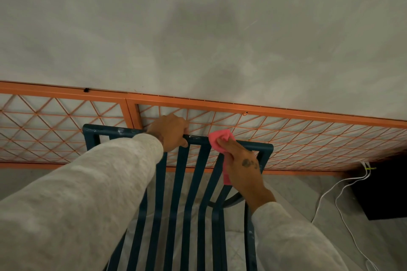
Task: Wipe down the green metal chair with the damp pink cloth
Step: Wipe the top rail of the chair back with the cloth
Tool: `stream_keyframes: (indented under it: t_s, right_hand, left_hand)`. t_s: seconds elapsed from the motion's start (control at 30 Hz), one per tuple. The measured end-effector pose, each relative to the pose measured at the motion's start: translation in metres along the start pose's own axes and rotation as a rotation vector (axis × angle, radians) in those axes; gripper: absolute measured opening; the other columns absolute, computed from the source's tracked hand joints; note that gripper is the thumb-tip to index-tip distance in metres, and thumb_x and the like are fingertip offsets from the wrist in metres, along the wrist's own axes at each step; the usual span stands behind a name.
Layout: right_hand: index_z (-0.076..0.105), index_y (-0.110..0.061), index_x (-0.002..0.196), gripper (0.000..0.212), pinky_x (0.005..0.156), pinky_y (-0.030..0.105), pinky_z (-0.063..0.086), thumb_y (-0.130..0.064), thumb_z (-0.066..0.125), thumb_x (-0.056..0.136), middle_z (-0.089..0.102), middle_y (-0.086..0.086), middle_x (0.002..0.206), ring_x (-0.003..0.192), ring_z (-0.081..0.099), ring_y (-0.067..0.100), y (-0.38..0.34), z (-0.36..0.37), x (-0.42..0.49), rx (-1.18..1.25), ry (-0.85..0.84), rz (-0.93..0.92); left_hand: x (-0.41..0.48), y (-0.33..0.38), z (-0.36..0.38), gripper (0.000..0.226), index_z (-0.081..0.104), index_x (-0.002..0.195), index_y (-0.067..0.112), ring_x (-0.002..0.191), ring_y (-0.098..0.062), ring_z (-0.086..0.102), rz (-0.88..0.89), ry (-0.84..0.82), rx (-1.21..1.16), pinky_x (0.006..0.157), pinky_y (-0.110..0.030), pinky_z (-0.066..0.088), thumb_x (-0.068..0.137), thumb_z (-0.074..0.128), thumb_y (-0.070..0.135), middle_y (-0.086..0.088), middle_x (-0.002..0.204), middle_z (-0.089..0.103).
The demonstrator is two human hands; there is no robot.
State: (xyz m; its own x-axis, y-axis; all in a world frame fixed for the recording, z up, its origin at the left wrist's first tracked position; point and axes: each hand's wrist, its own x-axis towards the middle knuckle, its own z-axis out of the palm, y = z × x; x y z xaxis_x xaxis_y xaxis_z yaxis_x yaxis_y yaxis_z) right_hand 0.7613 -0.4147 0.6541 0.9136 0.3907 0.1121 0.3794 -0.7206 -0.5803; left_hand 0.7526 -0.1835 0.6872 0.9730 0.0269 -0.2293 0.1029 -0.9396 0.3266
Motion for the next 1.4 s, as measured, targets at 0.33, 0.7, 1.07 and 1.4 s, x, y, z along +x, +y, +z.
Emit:
stream_keyframes:
  t_s: [0.33,0.7,1.07,1.4]
  right_hand:
    - [0.071,-0.016,0.112,0.05,0.082,0.035,0.056,0.015,0.069,0.072,0.067,0.004,0.117,0.082,0.068,0.031,-0.006,0.02,0.003,-0.183,0.084,-0.247]
    - [0.074,-0.024,0.099,0.059,0.065,0.038,0.059,0.019,0.074,0.059,0.066,0.0,0.117,0.074,0.063,0.027,0.015,-0.009,0.004,-0.304,0.036,-0.261]
    - [0.071,-0.019,0.113,0.042,0.09,0.017,0.05,0.01,0.059,0.084,0.064,0.0,0.126,0.094,0.061,0.013,-0.012,0.008,0.014,-0.109,-0.113,-0.202]
    - [0.047,-0.027,0.14,0.051,0.082,0.011,0.043,0.0,0.043,0.097,0.049,-0.002,0.139,0.108,0.055,0.018,-0.026,-0.006,0.029,-0.031,-0.199,0.188]
  left_hand:
    - [0.001,0.0,0.0,0.027,0.066,0.099,0.02,0.086,-0.021,0.061,-0.005,0.009,0.018,0.077,-0.038,0.053,0.081,0.073,0.038,-0.002,0.098,0.066]
    - [-0.001,0.0,0.0,0.03,0.067,0.103,0.018,0.09,-0.021,0.063,-0.007,0.008,0.007,0.082,-0.041,0.054,0.081,0.073,0.038,-0.003,0.1,0.068]
    - [-0.002,0.003,-0.002,0.028,0.066,0.1,0.019,0.086,-0.021,0.062,-0.019,-0.012,0.014,0.077,-0.039,0.054,0.081,0.072,0.039,-0.002,0.097,0.067]
    - [-0.003,0.004,-0.003,0.03,0.066,0.103,0.017,0.091,-0.021,0.061,-0.019,-0.015,0.034,0.08,-0.038,0.053,0.083,0.071,0.038,-0.003,0.101,0.067]
